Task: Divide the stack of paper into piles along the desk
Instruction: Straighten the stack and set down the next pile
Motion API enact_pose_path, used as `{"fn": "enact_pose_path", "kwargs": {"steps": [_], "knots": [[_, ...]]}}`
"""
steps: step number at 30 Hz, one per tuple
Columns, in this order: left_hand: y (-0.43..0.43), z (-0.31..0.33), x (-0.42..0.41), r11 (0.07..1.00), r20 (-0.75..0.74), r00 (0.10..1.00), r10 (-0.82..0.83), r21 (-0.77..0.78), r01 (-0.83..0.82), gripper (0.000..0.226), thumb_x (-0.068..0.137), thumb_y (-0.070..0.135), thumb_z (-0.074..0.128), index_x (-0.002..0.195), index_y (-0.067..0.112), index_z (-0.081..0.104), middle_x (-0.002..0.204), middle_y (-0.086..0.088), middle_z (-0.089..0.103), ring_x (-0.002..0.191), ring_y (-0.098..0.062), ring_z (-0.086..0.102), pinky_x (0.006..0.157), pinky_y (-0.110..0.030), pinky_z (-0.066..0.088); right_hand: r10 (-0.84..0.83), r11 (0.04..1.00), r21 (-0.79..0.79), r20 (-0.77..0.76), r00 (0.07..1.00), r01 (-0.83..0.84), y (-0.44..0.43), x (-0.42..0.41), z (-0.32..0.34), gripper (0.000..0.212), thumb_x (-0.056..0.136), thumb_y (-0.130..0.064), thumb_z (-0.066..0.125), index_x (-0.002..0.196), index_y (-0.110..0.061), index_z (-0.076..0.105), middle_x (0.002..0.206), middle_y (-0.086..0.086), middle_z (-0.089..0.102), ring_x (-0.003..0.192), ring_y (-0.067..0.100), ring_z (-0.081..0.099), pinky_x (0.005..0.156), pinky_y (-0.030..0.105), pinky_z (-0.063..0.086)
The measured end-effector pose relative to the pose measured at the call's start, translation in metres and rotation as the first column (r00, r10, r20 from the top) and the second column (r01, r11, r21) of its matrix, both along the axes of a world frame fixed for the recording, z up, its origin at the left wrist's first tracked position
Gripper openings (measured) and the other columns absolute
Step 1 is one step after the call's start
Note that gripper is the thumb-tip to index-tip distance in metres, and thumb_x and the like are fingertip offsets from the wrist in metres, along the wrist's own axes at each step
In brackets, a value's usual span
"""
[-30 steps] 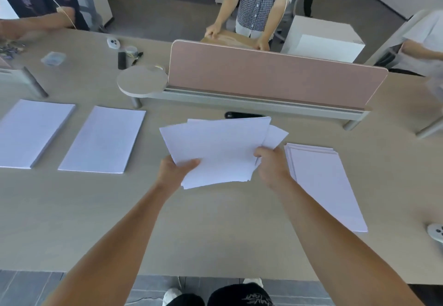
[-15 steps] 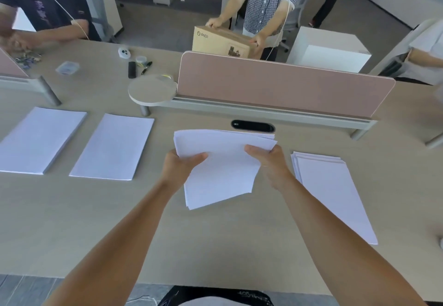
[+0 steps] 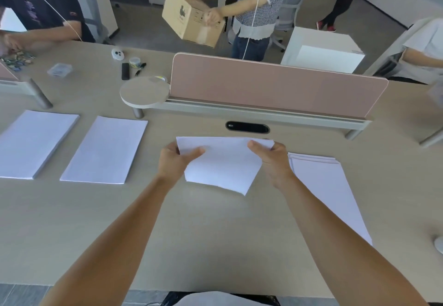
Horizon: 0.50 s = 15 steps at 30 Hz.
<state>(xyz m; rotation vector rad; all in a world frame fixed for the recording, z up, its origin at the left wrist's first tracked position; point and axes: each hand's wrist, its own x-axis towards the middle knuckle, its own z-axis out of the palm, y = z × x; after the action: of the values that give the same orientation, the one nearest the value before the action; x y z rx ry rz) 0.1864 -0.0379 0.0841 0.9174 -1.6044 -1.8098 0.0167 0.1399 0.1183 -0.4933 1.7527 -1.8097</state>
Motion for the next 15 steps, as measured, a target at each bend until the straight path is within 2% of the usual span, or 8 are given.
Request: {"fn": "enact_pose_path", "kwargs": {"steps": [2,4,8,12,15], "knots": [[-0.001,-0.008,0.002,0.995,0.004,0.995,-0.1,0.011,0.1,0.035,0.071,0.009,0.085,0.104,0.005,0.072,0.102,-0.007,0.077,0.09,-0.022,0.073,0.076,-0.031,0.058,0.043,0.996,0.072,0.004,0.999,-0.043,0.009,-0.003,-0.007,0.01,0.076,-0.014,0.083,0.082,-0.015,0.076,0.082,0.0,0.076,0.076,0.016,0.071,0.07,0.027,0.054],[0.006,-0.016,0.001,0.988,0.025,0.989,-0.148,0.057,0.146,0.038,0.068,0.011,0.085,0.104,0.004,0.072,0.101,-0.008,0.077,0.09,-0.024,0.073,0.074,-0.032,0.057,0.064,0.992,0.109,0.045,0.997,-0.068,0.015,0.0,-0.015,0.015,0.076,-0.012,0.084,0.088,-0.013,0.076,0.086,-0.002,0.078,0.079,0.013,0.073,0.071,0.024,0.054],[0.017,-0.019,-0.005,0.998,0.091,0.995,-0.039,0.05,0.034,0.034,0.064,0.028,0.083,0.09,0.008,0.075,0.087,-0.007,0.076,0.075,-0.019,0.071,0.069,-0.035,0.056,0.009,0.994,0.108,0.04,0.999,-0.013,0.012,0.005,-0.014,0.013,0.08,-0.016,0.081,0.091,-0.013,0.076,0.085,-0.002,0.078,0.077,0.012,0.074,0.064,0.023,0.055],[0.014,-0.011,-0.007,0.998,0.024,0.999,-0.043,0.046,0.042,0.029,0.066,0.028,0.083,0.089,0.014,0.076,0.092,-0.008,0.076,0.08,-0.022,0.073,0.072,-0.039,0.058,0.043,0.998,0.052,0.008,0.999,-0.043,0.013,-0.001,-0.008,0.007,0.081,-0.009,0.08,0.086,-0.009,0.075,0.078,-0.007,0.078,0.074,0.006,0.074,0.062,0.015,0.053],[0.012,-0.012,-0.002,0.995,0.014,0.996,-0.09,0.035,0.09,0.042,0.064,0.029,0.084,0.101,0.013,0.073,0.097,-0.004,0.077,0.087,-0.02,0.074,0.073,-0.034,0.059,0.074,0.995,0.071,0.011,0.997,-0.075,0.019,-0.004,-0.013,0.029,0.072,-0.018,0.086,0.095,-0.002,0.075,0.09,0.004,0.078,0.082,0.017,0.074,0.07,0.026,0.056]]}}
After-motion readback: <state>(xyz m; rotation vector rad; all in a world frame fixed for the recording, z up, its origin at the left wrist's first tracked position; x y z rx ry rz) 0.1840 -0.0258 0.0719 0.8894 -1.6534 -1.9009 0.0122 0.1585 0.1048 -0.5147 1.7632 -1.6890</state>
